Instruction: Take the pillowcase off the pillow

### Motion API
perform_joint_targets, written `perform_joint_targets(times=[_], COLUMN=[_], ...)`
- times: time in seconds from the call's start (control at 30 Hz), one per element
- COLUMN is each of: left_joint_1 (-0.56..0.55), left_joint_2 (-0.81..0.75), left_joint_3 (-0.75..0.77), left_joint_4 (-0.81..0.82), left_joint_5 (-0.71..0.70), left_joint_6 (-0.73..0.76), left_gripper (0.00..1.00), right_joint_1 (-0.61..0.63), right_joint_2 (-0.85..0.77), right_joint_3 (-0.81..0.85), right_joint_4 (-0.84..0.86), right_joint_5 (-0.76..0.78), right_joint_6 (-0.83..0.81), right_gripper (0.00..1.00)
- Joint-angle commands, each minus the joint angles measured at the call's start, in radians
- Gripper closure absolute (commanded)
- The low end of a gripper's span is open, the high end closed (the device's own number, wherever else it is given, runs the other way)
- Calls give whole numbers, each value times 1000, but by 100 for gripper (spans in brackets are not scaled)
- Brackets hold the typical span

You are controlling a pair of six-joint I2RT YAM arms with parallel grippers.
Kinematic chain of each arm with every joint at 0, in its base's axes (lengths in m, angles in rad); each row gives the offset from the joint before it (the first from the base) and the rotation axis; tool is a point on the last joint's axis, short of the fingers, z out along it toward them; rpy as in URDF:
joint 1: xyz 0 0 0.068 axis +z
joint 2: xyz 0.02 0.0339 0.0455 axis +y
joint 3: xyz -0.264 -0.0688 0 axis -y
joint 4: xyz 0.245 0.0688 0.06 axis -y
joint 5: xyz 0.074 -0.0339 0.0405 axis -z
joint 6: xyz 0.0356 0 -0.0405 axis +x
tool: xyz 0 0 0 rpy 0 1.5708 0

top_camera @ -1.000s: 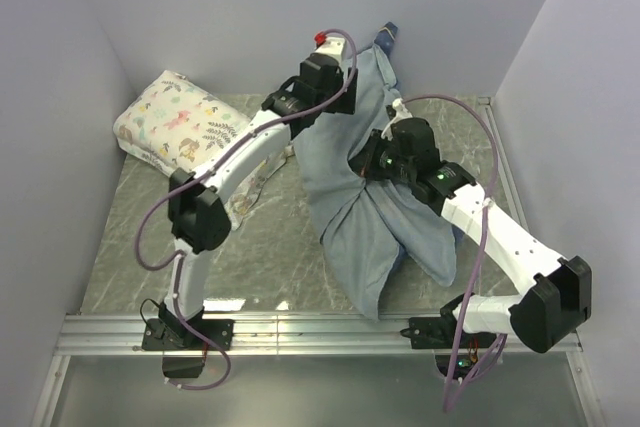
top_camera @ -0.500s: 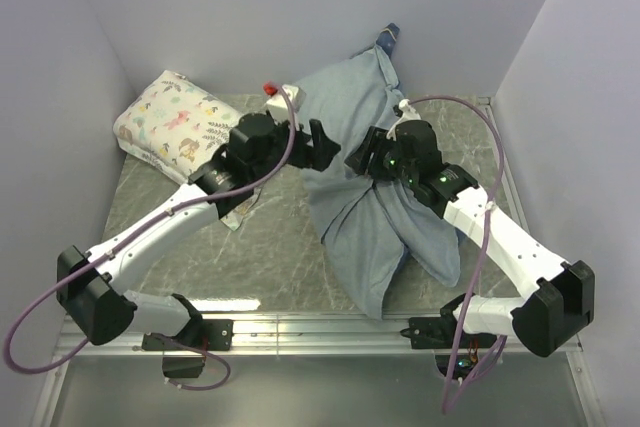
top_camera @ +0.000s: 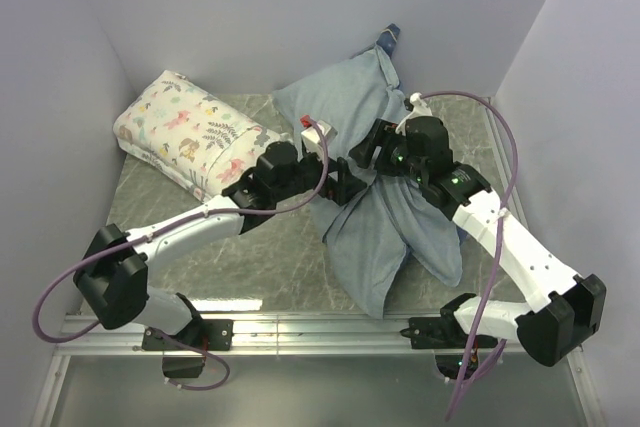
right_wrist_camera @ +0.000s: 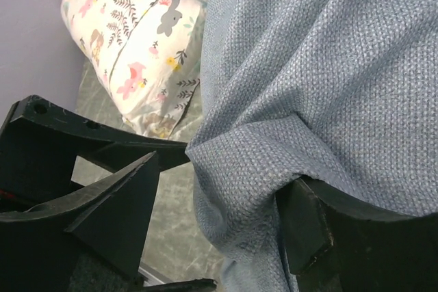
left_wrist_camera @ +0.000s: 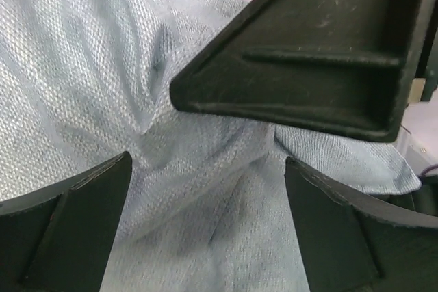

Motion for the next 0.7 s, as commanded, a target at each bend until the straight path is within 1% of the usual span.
perform_joint_targets(times=[0.0, 0.03, 0.07, 0.13, 0.2, 0.23, 0.3, 0.33, 0.43, 0.5, 0.6, 0.67], left_joint_1=[-17, -17, -17, -17, -17, -17, -19, -19, -19, -19, -19, -19], left_joint_2=[35, 49, 62, 83, 100, 106, 114, 112, 99, 83, 76, 79], left_joint_3=[27, 44, 48, 46, 49, 56, 58, 53, 45, 45, 62, 87], left_joint_4=[72, 67, 64, 84, 95, 100, 109, 113, 121, 110, 78, 66], left_joint_5=[-76, -116, -134, -147, -144, -142, -168, -188, -254, -315, -384, -398], left_joint_6=[15, 14, 9, 3, -5, -8, -20, -34, -51, -62, -69, -62], left_gripper=[3, 7, 9, 12, 19, 28, 41, 57, 82, 85, 82, 83], right_joint_1=[-11, -11, -11, -11, -11, -11, -14, -12, -14, -15, -12, -5], right_joint_2=[-34, -38, -45, -53, -62, -61, -58, -59, -82, -117, -179, -229], right_joint_3=[58, 58, 58, 57, 57, 60, 68, 66, 29, -15, -83, -144], right_joint_4=[14, 13, 14, 11, 4, -1, -21, -25, -26, -30, -44, -50], right_joint_5=[26, 30, 30, 32, 32, 46, 66, 67, 81, 99, 110, 116], right_joint_6=[-3, -4, -6, -9, -13, -21, -30, -36, -40, -43, -44, -44], right_gripper=[26, 25, 25, 25, 24, 24, 24, 24, 24, 24, 24, 24])
